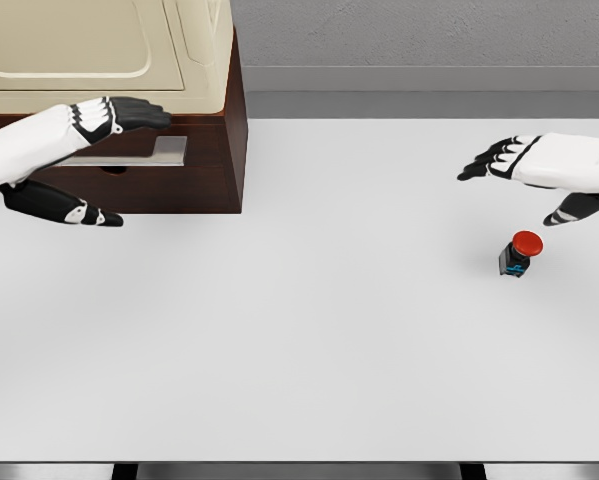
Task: Open the cabinet drawer with left arm, and place a switch into the drawer with right arm
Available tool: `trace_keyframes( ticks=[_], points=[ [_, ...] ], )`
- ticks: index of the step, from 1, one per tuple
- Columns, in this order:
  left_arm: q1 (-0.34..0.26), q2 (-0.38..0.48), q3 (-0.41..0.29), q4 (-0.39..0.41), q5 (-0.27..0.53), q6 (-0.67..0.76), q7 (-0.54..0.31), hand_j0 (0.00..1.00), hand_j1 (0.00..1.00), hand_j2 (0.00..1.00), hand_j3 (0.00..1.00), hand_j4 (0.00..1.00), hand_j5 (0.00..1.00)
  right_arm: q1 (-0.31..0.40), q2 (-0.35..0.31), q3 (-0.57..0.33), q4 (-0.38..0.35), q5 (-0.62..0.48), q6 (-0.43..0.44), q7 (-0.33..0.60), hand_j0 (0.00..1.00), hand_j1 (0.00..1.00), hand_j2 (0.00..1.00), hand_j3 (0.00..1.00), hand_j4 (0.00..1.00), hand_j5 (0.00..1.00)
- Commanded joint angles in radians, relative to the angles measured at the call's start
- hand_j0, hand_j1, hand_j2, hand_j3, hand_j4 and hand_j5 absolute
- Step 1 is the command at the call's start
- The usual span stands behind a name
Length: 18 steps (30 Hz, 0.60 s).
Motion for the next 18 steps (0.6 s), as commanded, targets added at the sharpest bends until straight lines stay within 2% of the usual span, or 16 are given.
trace_keyframes(
  ticks=[1, 3, 4, 6, 8, 11, 13, 16, 18],
  points=[
    [-0.011, 0.008, -0.051, 0.000, 0.006, 0.002, -0.005, 1.00, 1.00, 1.00, 1.00, 1.00, 1.00, 0.000, -0.002, -0.001, 0.001, -0.003, -0.003, 0.000, 1.00, 1.00, 1.00, 1.00, 1.00, 1.00],
    [-0.158, 0.008, -0.260, 0.000, 0.012, 0.002, -0.005, 1.00, 1.00, 1.00, 1.00, 1.00, 1.00, 0.000, -0.003, -0.002, 0.006, -0.005, -0.002, 0.000, 1.00, 1.00, 1.00, 1.00, 1.00, 1.00],
    [-0.209, 0.010, -0.323, 0.000, 0.020, 0.002, -0.005, 1.00, 1.00, 1.00, 1.00, 1.00, 1.00, 0.003, -0.012, -0.002, 0.014, -0.005, -0.007, 0.000, 1.00, 1.00, 1.00, 1.00, 1.00, 1.00],
    [-0.299, 0.023, -0.422, 0.000, 0.061, 0.002, -0.005, 1.00, 1.00, 1.00, 1.00, 1.00, 1.00, 0.009, -0.028, -0.010, 0.015, -0.005, -0.010, 0.000, 1.00, 1.00, 1.00, 1.00, 1.00, 1.00],
    [-0.359, 0.046, -0.499, 0.000, 0.093, 0.002, -0.005, 1.00, 1.00, 1.00, 1.00, 1.00, 1.00, 0.017, -0.032, -0.004, 0.021, -0.005, -0.009, 0.000, 1.00, 1.00, 1.00, 1.00, 1.00, 1.00],
    [-0.486, 0.082, -0.679, 0.000, 0.122, 0.002, -0.005, 1.00, 1.00, 1.00, 1.00, 1.00, 1.00, 0.051, -0.055, -0.008, 0.018, -0.005, -0.018, 0.000, 1.00, 1.00, 1.00, 1.00, 1.00, 1.00],
    [-0.529, 0.118, -0.700, 0.000, 0.124, 0.002, -0.005, 1.00, 1.00, 1.00, 1.00, 1.00, 1.00, 0.058, -0.083, -0.010, 0.017, -0.005, -0.021, 0.000, 1.00, 1.00, 1.00, 1.00, 1.00, 1.00],
    [-0.560, 0.164, -0.703, 0.000, 0.127, 0.002, -0.005, 1.00, 1.00, 1.00, 1.00, 1.00, 1.00, 0.094, -0.084, -0.010, 0.015, -0.009, -0.022, 0.000, 1.00, 1.00, 1.00, 1.00, 1.00, 1.00],
    [-0.605, 0.171, -0.723, 0.000, 0.127, 0.002, -0.005, 1.00, 1.00, 1.00, 1.00, 1.00, 1.00, 0.101, -0.072, -0.010, 0.017, -0.009, -0.021, 0.000, 1.00, 1.00, 1.00, 1.00, 1.00, 1.00]
  ],
)
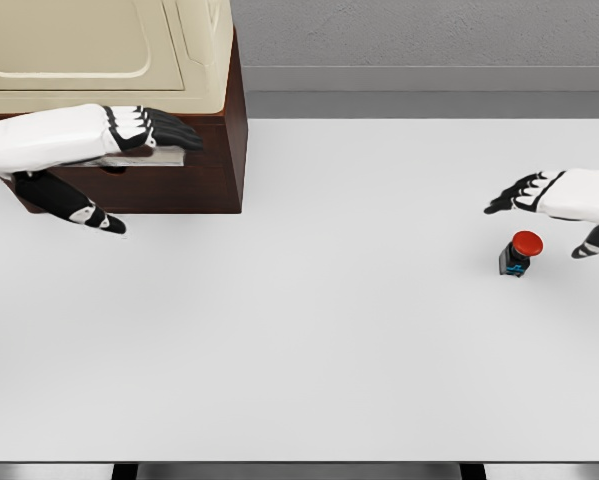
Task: Open the cabinet drawer with left arm, and place a switch into the drawer with right arm
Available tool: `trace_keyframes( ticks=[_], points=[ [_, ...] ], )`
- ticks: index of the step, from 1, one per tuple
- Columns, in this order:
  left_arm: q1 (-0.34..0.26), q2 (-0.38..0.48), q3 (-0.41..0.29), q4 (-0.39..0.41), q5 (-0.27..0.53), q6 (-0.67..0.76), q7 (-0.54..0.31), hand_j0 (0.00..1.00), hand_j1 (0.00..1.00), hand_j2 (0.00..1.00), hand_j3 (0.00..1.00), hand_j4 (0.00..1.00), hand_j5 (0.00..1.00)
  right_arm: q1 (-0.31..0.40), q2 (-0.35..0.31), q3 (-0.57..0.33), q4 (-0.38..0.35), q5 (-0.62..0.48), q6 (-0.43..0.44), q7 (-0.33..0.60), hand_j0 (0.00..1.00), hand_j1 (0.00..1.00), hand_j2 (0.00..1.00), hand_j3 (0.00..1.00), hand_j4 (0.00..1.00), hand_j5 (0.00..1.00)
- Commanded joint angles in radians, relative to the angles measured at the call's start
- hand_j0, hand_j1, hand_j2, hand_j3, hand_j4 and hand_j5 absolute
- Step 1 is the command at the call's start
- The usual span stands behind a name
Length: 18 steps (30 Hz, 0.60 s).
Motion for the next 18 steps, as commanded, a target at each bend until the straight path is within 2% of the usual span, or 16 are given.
trace_keyframes(
  ticks=[1, 4, 6, 13, 18],
  points=[
    [-0.003, 0.017, -0.035, 0.000, 0.008, 0.002, 0.000, 1.00, 1.00, 1.00, 1.00, 1.00, 1.00, 0.002, 0.000, -0.002, 0.003, -0.006, 0.003, 0.000, 1.00, 1.00, 1.00, 1.00, 1.00, 1.00],
    [-0.027, -0.009, -0.042, 0.000, 0.004, 0.002, 0.000, 1.00, 1.00, 1.00, 1.00, 1.00, 1.00, 0.003, 0.018, -0.002, 0.015, -0.008, 0.004, 0.000, 1.00, 1.00, 1.00, 1.00, 1.00, 1.00],
    [-0.069, -0.032, -0.129, 0.000, -0.001, 0.002, 0.000, 1.00, 1.00, 1.00, 1.00, 1.00, 1.00, 0.011, 0.035, 0.001, 0.026, -0.008, 0.009, 0.000, 1.00, 1.00, 1.00, 1.00, 1.00, 1.00],
    [-0.092, -0.039, -0.138, 0.000, 0.004, 0.002, 0.000, 1.00, 1.00, 1.00, 1.00, 1.00, 1.00, 0.021, 0.107, 0.007, 0.123, -0.003, 0.009, 0.000, 1.00, 1.00, 1.00, 1.00, 1.00, 1.00],
    [-0.095, -0.036, -0.140, 0.000, 0.005, 0.002, 0.000, 1.00, 1.00, 1.00, 1.00, 1.00, 1.00, 0.040, 0.123, 0.007, 0.152, 0.003, 0.006, 0.000, 1.00, 1.00, 1.00, 1.00, 1.00, 1.00]
  ],
)
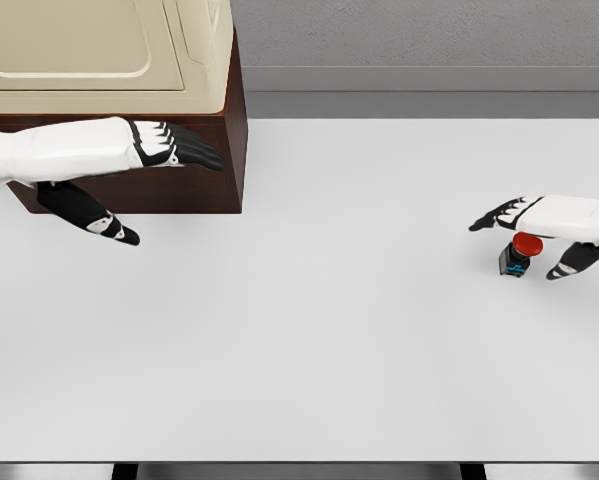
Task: Open the cabinet drawer with left arm, and place a switch into the drawer with right arm
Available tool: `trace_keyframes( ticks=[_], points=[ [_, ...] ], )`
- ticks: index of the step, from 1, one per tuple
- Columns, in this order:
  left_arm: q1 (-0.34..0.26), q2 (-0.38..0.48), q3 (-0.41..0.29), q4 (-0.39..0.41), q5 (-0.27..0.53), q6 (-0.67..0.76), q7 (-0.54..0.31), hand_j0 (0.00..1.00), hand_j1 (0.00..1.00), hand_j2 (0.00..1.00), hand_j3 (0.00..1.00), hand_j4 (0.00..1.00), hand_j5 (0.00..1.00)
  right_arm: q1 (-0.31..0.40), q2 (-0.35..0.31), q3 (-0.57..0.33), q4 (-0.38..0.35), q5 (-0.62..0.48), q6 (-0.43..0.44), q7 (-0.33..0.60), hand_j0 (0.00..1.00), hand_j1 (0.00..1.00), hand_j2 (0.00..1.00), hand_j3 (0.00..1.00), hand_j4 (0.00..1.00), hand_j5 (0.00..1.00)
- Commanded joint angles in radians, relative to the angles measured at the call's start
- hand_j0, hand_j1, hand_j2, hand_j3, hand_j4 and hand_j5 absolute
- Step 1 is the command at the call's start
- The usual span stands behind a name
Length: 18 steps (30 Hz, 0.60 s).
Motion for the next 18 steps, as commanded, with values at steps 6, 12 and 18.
trace_keyframes(
  ticks=[6, 12, 18],
  points=[
    [0.005, 0.007, -0.028, 0.000, 0.004, 0.002, -0.147, 1.00, 1.00, 1.00, 1.00, 1.00, 1.00, 0.002, 0.035, 0.000, 0.066, -0.001, -0.004, 0.000, 1.00, 1.00, 1.00, 1.00, 1.00, 1.00],
    [-0.021, 0.037, -0.020, 0.000, 0.156, 0.002, -0.243, 1.00, 1.00, 1.00, 1.00, 1.00, 1.00, -0.005, 0.050, -0.002, 0.104, 0.021, -0.004, 0.000, 0.99, 0.99, 0.99, 0.99, 0.99, 0.99],
    [-0.054, 0.042, -0.011, 0.000, 0.215, 0.002, -0.225, 1.00, 1.00, 1.00, 1.00, 1.00, 1.00, -0.012, 0.052, -0.003, 0.104, 0.021, -0.004, 0.000, 0.92, 0.92, 0.92, 0.92, 0.92, 0.92]
  ],
)
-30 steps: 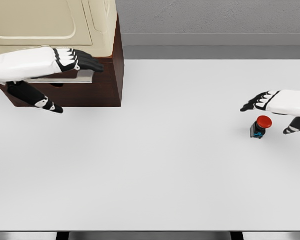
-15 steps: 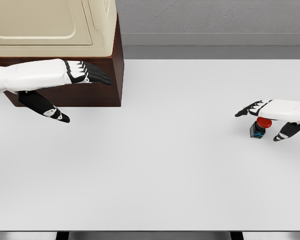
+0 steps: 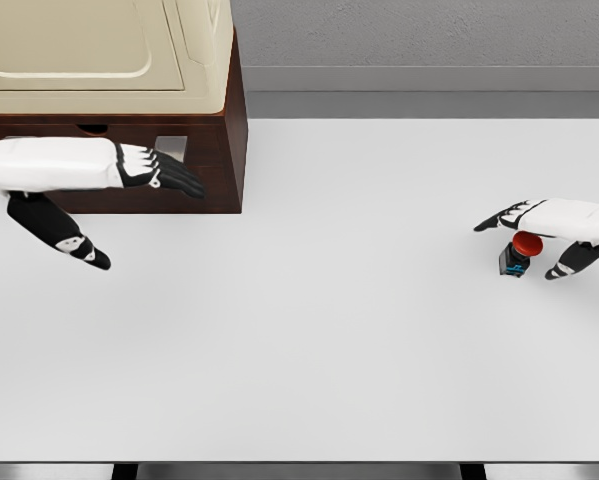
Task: Open the cabinet drawer with left arm, and place a switch into the drawer with right arm
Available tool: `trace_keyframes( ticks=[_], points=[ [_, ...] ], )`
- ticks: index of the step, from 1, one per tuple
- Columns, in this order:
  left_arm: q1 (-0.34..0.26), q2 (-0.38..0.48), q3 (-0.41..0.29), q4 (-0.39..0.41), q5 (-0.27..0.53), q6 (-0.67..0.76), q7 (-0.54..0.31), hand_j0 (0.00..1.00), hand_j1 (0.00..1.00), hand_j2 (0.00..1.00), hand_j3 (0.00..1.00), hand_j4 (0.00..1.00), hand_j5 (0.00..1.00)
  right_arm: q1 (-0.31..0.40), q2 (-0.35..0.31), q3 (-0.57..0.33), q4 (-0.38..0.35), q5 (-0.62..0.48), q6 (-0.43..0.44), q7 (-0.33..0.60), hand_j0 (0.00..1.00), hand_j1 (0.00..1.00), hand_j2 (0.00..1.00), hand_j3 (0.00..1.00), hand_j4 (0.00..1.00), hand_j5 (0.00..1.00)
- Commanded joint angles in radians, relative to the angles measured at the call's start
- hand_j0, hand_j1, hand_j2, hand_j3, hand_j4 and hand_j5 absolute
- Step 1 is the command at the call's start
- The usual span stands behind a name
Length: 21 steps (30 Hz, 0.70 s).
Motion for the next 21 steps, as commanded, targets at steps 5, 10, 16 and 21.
trace_keyframes(
  ticks=[5, 10, 16, 21],
  points=[
    [-0.018, 0.002, 0.007, 0.000, 0.037, 0.120, 0.083, 1.00, 1.00, 1.00, 1.00, 1.00, 1.00, 0.003, -0.004, 0.000, -0.008, -0.004, -0.020, 0.000, 0.86, 0.86, 0.86, 0.86, 0.86, 0.86],
    [-0.023, 0.035, 0.005, 0.001, -0.024, 0.287, 0.001, 1.00, 1.00, 1.00, 1.00, 1.00, 1.00, 0.005, -0.008, -0.002, -0.008, -0.004, -0.044, 0.000, 0.85, 0.85, 0.85, 0.85, 0.85, 0.85],
    [-0.049, 0.050, 0.005, 0.001, -0.035, 0.307, -0.038, 1.00, 1.00, 1.00, 1.00, 1.00, 1.00, 0.005, -0.013, -0.004, -0.008, -0.004, -0.047, 0.000, 0.78, 0.78, 0.78, 0.78, 0.78, 0.78],
    [-0.057, 0.050, 0.031, 0.001, -0.038, 0.336, -0.038, 1.00, 1.00, 1.00, 1.00, 1.00, 1.00, 0.006, -0.013, -0.002, -0.005, -0.004, -0.046, 0.000, 0.75, 0.75, 0.75, 0.75, 0.75, 0.75]
  ],
)
